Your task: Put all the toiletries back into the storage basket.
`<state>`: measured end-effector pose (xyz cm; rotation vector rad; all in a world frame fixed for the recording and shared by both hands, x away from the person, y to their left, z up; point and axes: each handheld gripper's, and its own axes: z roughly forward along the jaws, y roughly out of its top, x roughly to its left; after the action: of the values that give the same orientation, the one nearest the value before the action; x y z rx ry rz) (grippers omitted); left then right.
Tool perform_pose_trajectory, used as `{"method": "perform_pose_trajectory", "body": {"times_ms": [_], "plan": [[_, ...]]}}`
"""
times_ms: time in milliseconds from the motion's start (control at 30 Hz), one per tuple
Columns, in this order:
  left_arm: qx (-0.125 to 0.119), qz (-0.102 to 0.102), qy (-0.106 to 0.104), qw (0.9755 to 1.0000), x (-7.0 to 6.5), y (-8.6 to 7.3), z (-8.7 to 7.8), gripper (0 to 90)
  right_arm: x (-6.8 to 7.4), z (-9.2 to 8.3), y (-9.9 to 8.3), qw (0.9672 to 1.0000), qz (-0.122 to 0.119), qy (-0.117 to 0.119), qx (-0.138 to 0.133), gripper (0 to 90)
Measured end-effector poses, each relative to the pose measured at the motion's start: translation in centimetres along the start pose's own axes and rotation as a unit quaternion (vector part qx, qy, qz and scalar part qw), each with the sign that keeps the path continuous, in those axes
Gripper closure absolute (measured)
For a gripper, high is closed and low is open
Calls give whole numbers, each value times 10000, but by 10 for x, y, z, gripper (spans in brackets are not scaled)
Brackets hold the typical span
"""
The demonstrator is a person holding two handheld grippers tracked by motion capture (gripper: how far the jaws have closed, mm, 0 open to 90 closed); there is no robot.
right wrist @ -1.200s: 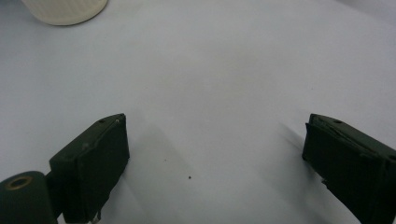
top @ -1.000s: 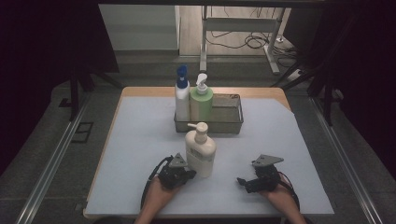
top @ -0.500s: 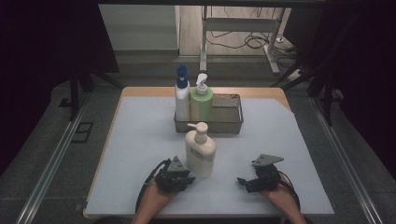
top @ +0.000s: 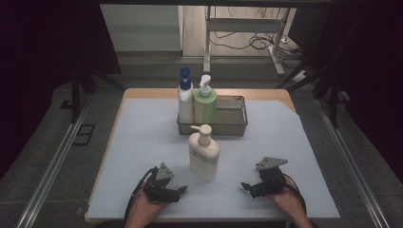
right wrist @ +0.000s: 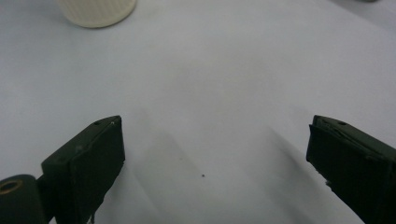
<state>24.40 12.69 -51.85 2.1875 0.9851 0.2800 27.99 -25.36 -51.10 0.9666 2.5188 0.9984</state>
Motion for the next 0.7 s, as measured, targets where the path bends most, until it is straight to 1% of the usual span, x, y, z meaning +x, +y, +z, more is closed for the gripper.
{"method": "perform_pose_trajectory", "body": {"times_ms": [33, 100, 133, 233, 333, 400, 433, 500, 700], "plan": [[0, 0, 0, 10000, 0, 0, 0, 194, 1, 0, 1, 10000, -6, 19, 1, 38], [9, -15, 105, 9999, 2, -2, -1, 181, 2, -1, 2, 10000, -34, 32, -9, 38], [12, -11, 187, 9998, 3, -3, 0, 143, 4, -3, 5, 10000, -26, 57, -40, 32], [-30, -26, 195, 9998, 4, -4, 0, 137, 5, -5, 7, 9999, -13, 100, -110, 28], [-32, -22, 268, 9996, 3, -4, 0, 129, 7, -8, 12, 9998, -32, 115, -139, 14], [24, 75, 339, 9994, 2, -4, 1, 127, 7, -8, 13, 9998, -52, 141, -138, 11], [22, 81, 365, 9993, 1, -4, 1, 124, 8, -9, 14, 9998, -37, 157, -149, 2], [4, 66, 340, 9994, 2, -5, 1, 124, 11, -9, 19, 9996, -59, 250, -151, 0], [-31, 44, 344, 9994, 2, -5, 2, 123, 15, -11, 26, 9990, -84, 352, -265, 0]]}}
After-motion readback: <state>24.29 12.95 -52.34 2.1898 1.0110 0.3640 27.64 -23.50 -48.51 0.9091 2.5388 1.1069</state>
